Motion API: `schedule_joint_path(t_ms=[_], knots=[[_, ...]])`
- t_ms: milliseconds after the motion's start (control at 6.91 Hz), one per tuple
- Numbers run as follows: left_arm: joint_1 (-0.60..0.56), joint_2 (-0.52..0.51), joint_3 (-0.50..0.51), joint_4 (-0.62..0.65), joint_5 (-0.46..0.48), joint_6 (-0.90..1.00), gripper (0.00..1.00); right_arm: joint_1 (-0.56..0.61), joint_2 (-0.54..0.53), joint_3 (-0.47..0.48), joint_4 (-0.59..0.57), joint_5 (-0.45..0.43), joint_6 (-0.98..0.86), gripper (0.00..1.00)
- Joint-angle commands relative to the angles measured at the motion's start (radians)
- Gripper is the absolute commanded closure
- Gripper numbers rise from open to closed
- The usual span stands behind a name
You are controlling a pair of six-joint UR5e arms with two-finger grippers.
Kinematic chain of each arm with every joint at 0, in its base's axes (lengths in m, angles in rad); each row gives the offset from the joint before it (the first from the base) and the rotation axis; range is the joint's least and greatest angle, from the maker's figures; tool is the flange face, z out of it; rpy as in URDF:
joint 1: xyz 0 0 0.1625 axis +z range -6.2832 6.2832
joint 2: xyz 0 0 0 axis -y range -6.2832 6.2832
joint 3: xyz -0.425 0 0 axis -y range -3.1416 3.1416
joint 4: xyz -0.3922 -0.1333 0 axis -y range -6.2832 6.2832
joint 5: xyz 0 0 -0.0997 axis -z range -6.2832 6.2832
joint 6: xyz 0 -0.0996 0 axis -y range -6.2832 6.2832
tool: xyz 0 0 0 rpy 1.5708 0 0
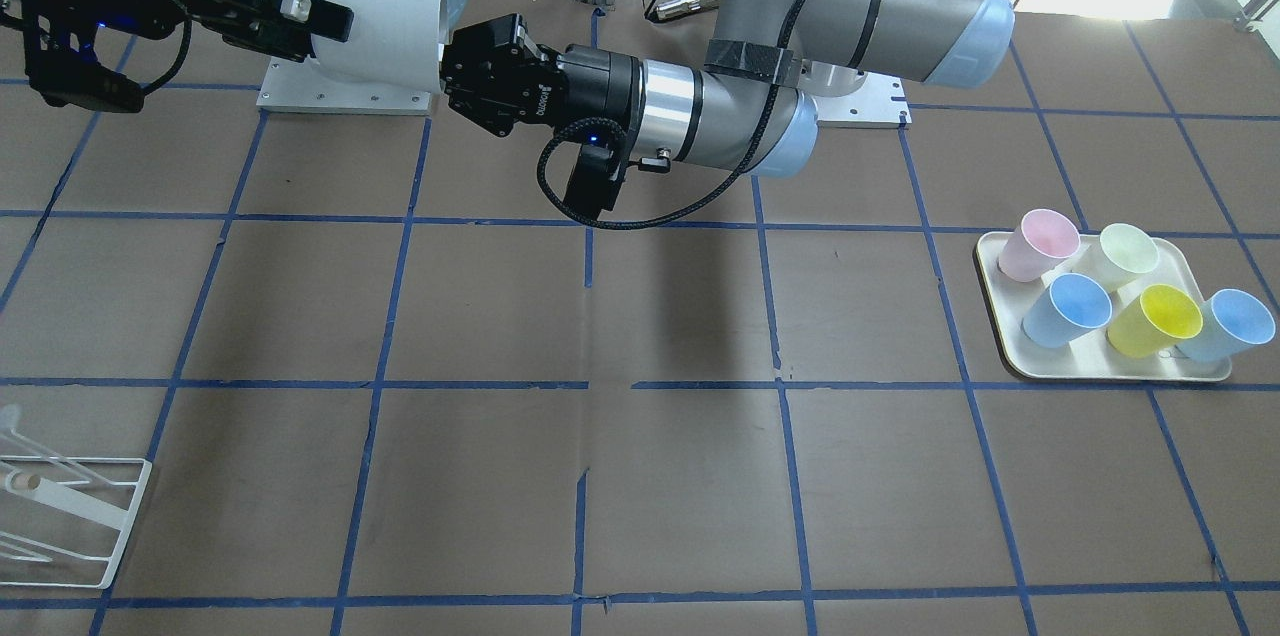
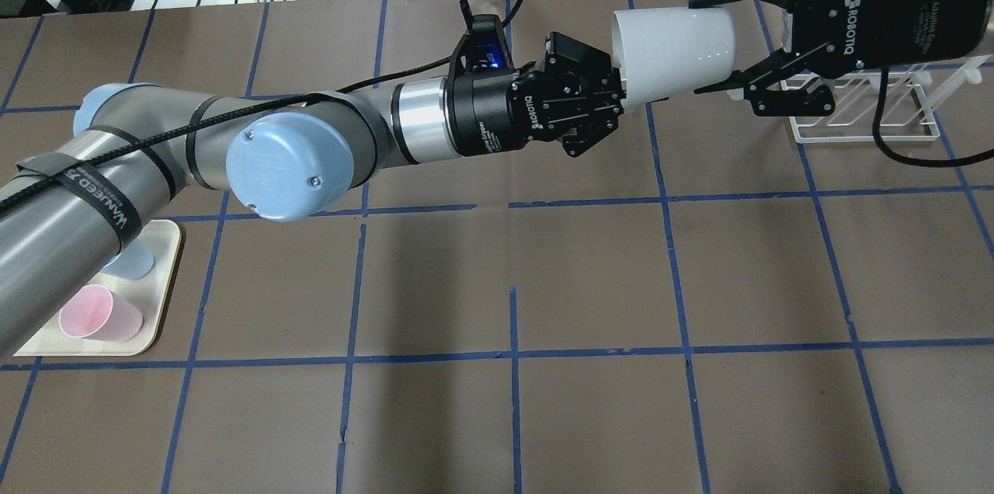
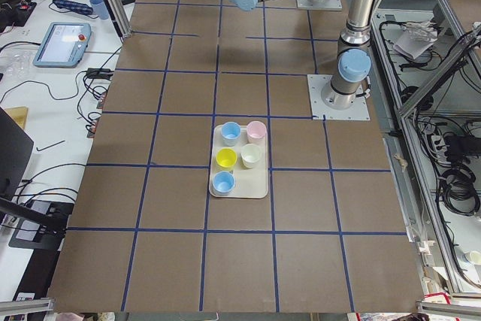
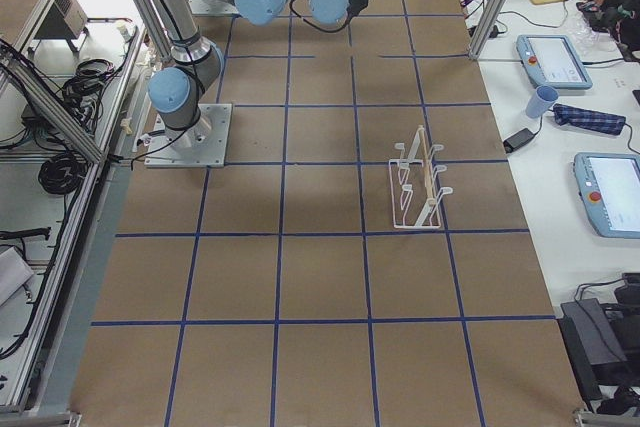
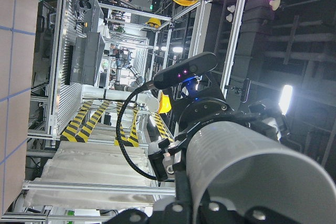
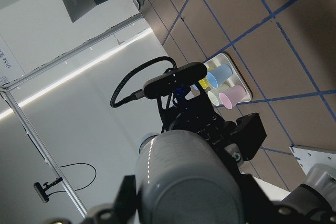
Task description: Transfer IKEA cup to right arm and place on rack
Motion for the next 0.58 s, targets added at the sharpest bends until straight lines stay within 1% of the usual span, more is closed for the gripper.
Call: schedule_joint_path(t_ms=[0,434], knots=[[0.0,0.0,0.0,0.0,0.003,-0.002,0.61,-0.003,-0.001,-0.002,0.0,-0.001,0.001,0.56],[0.0,0.019,0.0,-0.001,0.004,-0.004,0.56,-0.001,0.0,-0.002,-0.002,-0.001,0.017,0.56]])
